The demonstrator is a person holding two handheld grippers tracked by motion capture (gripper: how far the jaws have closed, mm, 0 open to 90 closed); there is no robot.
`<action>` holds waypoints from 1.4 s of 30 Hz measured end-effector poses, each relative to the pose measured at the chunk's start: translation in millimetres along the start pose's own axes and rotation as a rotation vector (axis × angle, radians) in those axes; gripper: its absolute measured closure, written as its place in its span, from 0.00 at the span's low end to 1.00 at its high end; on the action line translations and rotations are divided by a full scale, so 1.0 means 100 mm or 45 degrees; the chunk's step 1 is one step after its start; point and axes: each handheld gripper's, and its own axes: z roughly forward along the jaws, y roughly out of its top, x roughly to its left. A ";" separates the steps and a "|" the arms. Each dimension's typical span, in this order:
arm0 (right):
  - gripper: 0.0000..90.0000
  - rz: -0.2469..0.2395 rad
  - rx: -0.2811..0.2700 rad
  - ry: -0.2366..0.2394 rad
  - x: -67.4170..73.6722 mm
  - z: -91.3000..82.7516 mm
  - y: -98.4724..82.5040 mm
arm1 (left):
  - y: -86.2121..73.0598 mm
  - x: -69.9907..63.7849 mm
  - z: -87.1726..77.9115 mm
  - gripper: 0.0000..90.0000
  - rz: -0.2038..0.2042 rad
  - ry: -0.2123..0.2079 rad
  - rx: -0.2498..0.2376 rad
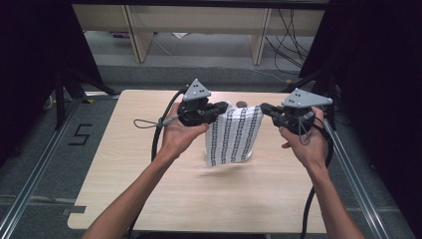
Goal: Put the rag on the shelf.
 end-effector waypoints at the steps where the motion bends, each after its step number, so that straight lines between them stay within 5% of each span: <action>1: 0.99 0.000 0.000 -0.007 -0.03 0.03 0.02 | 0.02 0.02 0.01 0.96 -0.006 0.004 0.007; 14: 0.99 0.030 0.003 -0.050 -0.25 0.23 0.36 | 0.26 0.16 0.13 0.96 -0.039 0.049 0.015; 27: 0.99 0.066 0.017 -0.065 -0.40 0.44 0.50 | 0.43 0.37 0.23 0.95 -0.056 0.114 0.040; 42: 0.99 0.152 0.176 -0.051 -0.58 0.91 0.43 | 0.28 0.73 0.58 0.95 -0.152 0.144 0.119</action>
